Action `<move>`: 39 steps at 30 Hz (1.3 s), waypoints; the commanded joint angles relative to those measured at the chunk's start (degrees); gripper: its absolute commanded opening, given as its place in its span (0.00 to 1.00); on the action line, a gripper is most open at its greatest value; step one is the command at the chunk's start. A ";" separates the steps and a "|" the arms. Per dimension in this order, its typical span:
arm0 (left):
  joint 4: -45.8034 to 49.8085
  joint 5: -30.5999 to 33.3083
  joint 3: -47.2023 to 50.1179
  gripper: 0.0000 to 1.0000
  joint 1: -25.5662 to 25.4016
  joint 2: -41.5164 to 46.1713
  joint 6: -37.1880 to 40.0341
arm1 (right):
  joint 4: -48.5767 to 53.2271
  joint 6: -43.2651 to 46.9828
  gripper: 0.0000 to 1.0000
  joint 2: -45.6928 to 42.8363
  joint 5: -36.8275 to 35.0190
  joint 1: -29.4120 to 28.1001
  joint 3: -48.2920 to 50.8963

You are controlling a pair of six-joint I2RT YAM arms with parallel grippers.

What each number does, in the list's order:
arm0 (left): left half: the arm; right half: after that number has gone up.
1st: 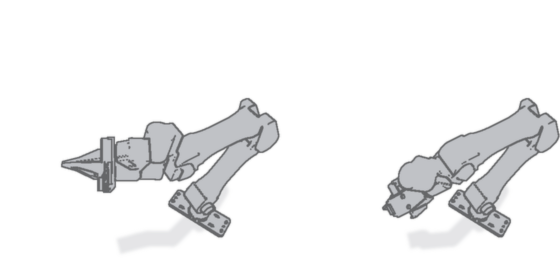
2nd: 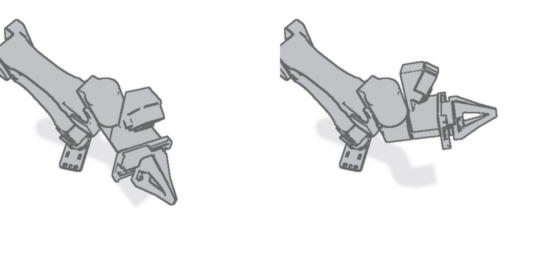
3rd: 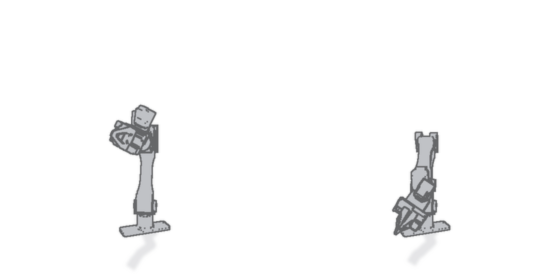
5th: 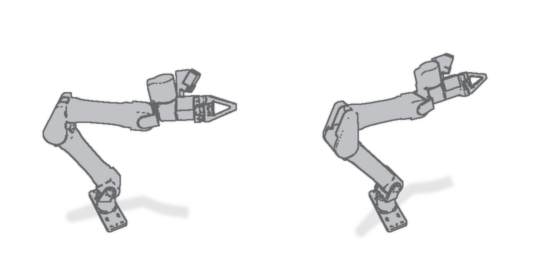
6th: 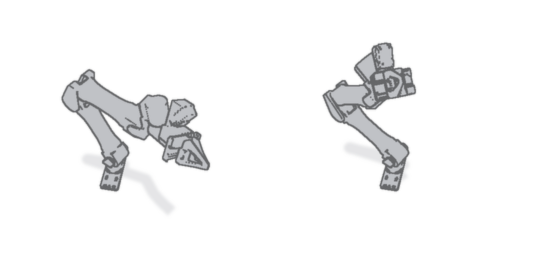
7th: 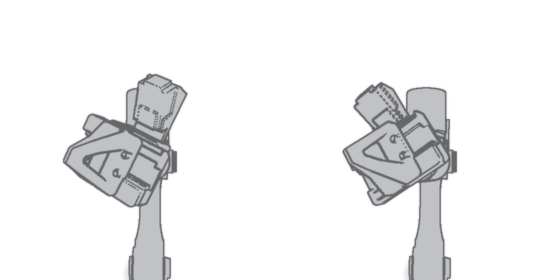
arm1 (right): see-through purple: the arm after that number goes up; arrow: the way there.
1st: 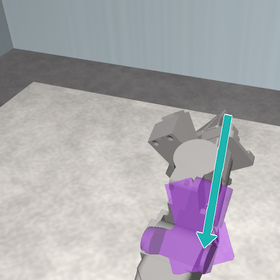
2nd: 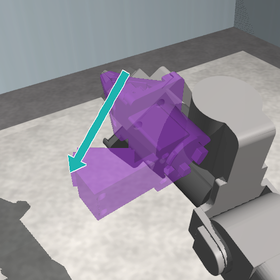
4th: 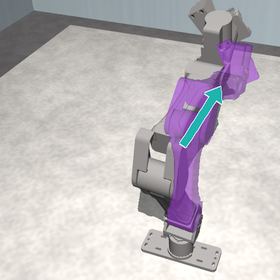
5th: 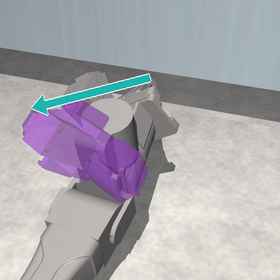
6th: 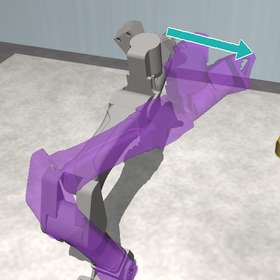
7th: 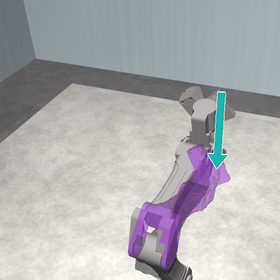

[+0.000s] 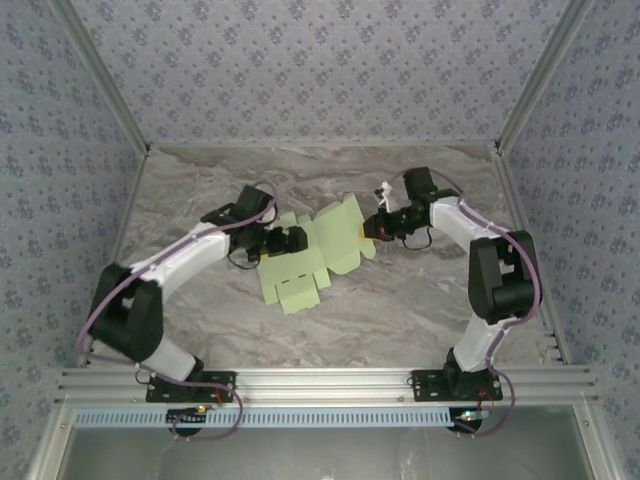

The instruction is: Fold the paper box

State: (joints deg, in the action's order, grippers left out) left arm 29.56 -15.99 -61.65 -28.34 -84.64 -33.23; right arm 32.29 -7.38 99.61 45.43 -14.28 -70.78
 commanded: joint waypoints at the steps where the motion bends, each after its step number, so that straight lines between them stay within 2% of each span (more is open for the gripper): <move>1: 5.51 0.46 -2.98 0.99 2.86 7.59 1.42 | 6.99 5.26 0.00 -5.52 -7.24 -3.61 -5.81; 5: 7.18 0.26 -2.32 0.99 6.93 16.34 1.25 | 9.69 8.84 0.00 -11.48 -19.85 -7.95 -10.80; 8: 6.07 0.84 -0.60 0.99 9.14 21.57 1.27 | 10.27 16.33 0.00 -15.24 -30.50 -12.13 -14.46; 11: 6.97 4.80 0.22 0.99 9.61 22.90 2.80 | 6.54 25.19 0.00 -19.13 -44.29 -17.68 -14.38; 13: 8.02 6.58 0.98 0.99 9.88 23.02 2.46 | 1.68 33.06 0.00 -20.73 -58.29 -22.34 -12.89; 16: 6.02 8.31 4.56 0.99 10.22 24.83 -0.34 | -4.10 43.01 0.00 -20.95 -71.68 -27.30 -11.10; 18: 5.44 9.45 6.72 0.99 10.90 25.89 -1.96 | -7.78 47.70 0.00 -20.95 -77.61 -29.92 -8.71; 22: 6.30 10.02 9.87 0.99 13.72 26.19 -3.24 | -10.00 52.88 0.00 -20.54 -80.40 -35.92 0.34; 25: 4.50 6.26 12.10 0.99 16.04 26.37 -3.78 | -6.34 49.51 0.02 -19.47 -78.36 -40.50 7.33; 29: 3.48 2.71 13.05 0.99 16.65 26.17 -3.57 | -8.16 46.47 0.05 -17.22 -82.57 -48.48 14.33; 30: 3.27 2.43 13.32 0.99 16.65 26.19 -3.57 | -7.72 46.17 0.11 -16.51 -83.28 -50.26 15.46; 31: 2.59 2.01 13.78 0.99 16.65 26.15 -3.46 | -5.04 44.65 0.24 -16.00 -82.37 -51.51 15.33; 34: 1.13 0.63 14.32 0.99 16.64 25.17 -3.11 | 4.19 36.65 0.31 -17.41 -74.41 -51.68 12.79; 35: 0.75 -0.03 14.23 0.99 16.58 24.57 -2.78 | 4.77 35.15 0.47 -18.96 -71.94 -51.34 12.84; 36: -0.01 -0.93 14.45 0.99 16.60 23.74 -2.39 | 4.47 34.02 0.99 -21.35 -68.61 -50.62 13.14; 39: -4.68 -3.91 16.51 0.99 15.59 20.82 -2.49 | -0.53 30.61 1.00 -29.02 -57.42 -45.70 14.83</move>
State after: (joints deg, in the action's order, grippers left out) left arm 29.52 -15.73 -46.61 -12.08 -61.58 -36.21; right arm 32.80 29.41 77.41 -22.24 -63.16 -55.46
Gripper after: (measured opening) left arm 0.993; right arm 0.885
